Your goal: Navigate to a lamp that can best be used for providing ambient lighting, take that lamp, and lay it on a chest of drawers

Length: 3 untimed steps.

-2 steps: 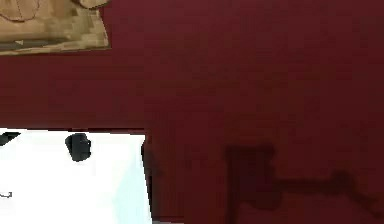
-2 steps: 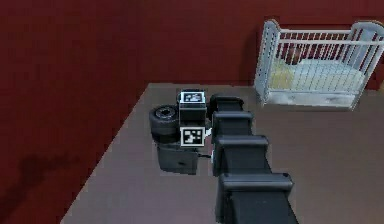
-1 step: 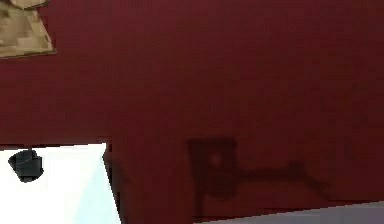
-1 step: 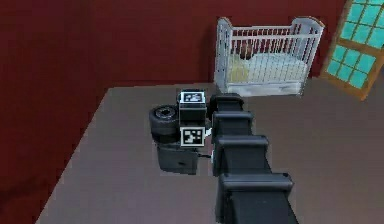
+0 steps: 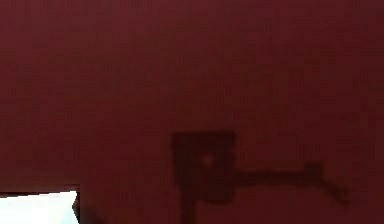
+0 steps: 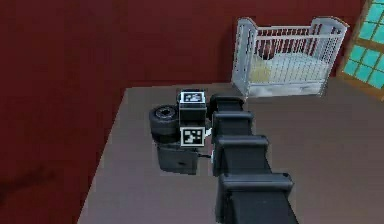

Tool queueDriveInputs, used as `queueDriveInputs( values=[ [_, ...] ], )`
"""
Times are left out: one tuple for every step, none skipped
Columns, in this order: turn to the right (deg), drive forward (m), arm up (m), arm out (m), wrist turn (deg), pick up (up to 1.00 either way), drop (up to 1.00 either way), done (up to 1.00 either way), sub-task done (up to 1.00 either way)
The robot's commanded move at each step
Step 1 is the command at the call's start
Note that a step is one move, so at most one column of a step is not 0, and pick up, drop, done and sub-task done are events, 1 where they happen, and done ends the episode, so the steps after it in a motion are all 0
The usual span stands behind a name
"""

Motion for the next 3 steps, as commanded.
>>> queueDriveInputs(
  values=[
    [-45.0,0.00,0.00,0.00,0.0,0.00,0.00,0.00,0.00],
    [-45.0,0.00,0.00,0.00,0.0,0.00,0.00,0.00,0.00],
    [-45.0,0.00,0.00,0.00,0.0,0.00,0.00,0.00,0.00]
  ],
)
